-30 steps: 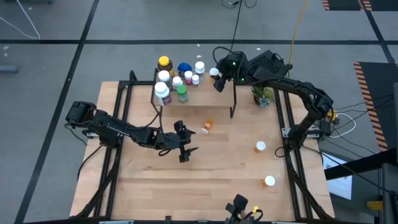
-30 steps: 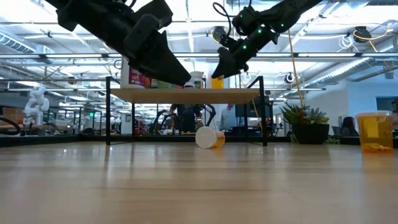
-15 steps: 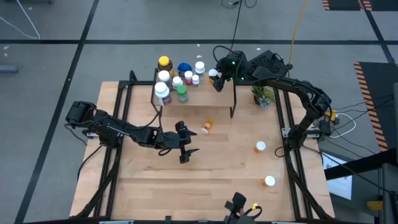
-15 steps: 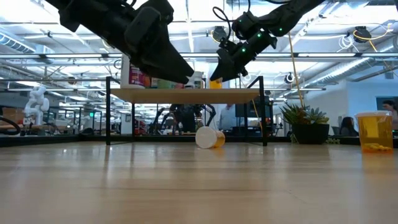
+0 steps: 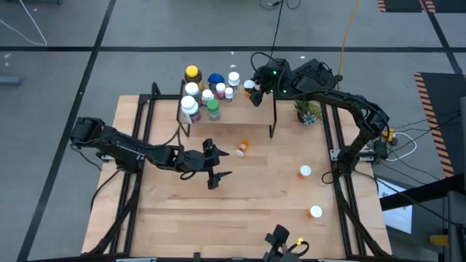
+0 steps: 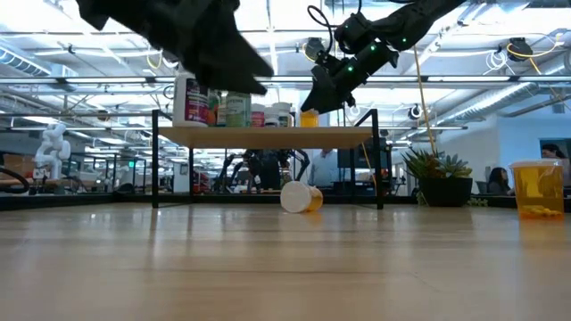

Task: Pick and place medicine bottles onto shelf by color
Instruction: Adjust the orange pill bottle on the shelf, then put the top left orange pill bottle on the shelf, aligned with the other orange pill bottle

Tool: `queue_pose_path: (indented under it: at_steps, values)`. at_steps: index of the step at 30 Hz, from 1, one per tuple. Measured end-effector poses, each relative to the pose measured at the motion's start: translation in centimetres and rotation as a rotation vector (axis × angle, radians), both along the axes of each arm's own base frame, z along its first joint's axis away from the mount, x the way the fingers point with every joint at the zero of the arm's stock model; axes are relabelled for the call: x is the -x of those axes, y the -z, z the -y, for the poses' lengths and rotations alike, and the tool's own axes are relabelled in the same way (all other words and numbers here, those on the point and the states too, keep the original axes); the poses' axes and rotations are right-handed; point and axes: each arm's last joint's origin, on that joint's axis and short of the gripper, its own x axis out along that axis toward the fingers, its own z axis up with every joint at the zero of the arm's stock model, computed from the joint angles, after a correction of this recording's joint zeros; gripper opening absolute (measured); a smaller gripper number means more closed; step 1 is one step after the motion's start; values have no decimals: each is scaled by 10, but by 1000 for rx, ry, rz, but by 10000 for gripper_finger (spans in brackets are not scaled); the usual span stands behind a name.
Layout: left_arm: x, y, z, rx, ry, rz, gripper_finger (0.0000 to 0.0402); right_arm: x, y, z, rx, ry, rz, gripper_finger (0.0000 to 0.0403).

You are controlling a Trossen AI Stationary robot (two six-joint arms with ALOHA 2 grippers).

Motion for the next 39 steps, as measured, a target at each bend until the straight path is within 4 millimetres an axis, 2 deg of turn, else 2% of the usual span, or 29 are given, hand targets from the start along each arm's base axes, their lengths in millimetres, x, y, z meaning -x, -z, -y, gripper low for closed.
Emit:
queue_pose_path:
  at_steps: [4, 8, 10, 13, 17, 19, 22, 26, 29, 31, 33, 36, 39]
  values:
    - [5, -11, -1, 3, 1, 29, 337, 0, 0, 0, 0, 0, -1, 305]
    - [9, -21, -2, -29, 10, 20, 337, 4, -5, -3, 5, 9, -10, 328]
    - [10, -38, -5, -74, -8, -15, 337, 11, -17, -8, 39, 24, -5, 328]
    - [8, -74, -13, -146, -42, -91, 337, 24, -41, -24, 76, 19, 17, 326]
    - [5, -129, -35, -232, -76, -153, 337, 42, -52, -63, 54, -34, 31, 324]
    - [6, -157, -51, -259, -93, -169, 337, 49, -45, -85, 21, -67, 39, 324]
    - [7, -206, -83, -268, -129, -109, 337, 61, -23, -118, -49, -115, 39, 324]
    - [4, -250, -133, -248, -204, -95, 337, 77, 14, -154, -106, -112, 1, 324]
    - [-10, -262, -168, -211, -232, -119, 337, 89, 42, -169, -130, -73, 0, 324]
    - [-28, -258, -188, -156, -221, -116, 337, 93, 60, -176, -139, -60, 12, 324]
    - [-36, -253, -208, -65, -186, -87, 337, 97, 75, -181, -116, -48, 25, 324]
    - [-43, -246, -230, -41, -198, -50, 337, 99, 89, -188, -90, -60, 46, 324]
    - [-53, -232, -245, -68, -245, -87, 337, 98, 92, -196, -90, -102, 40, 324]
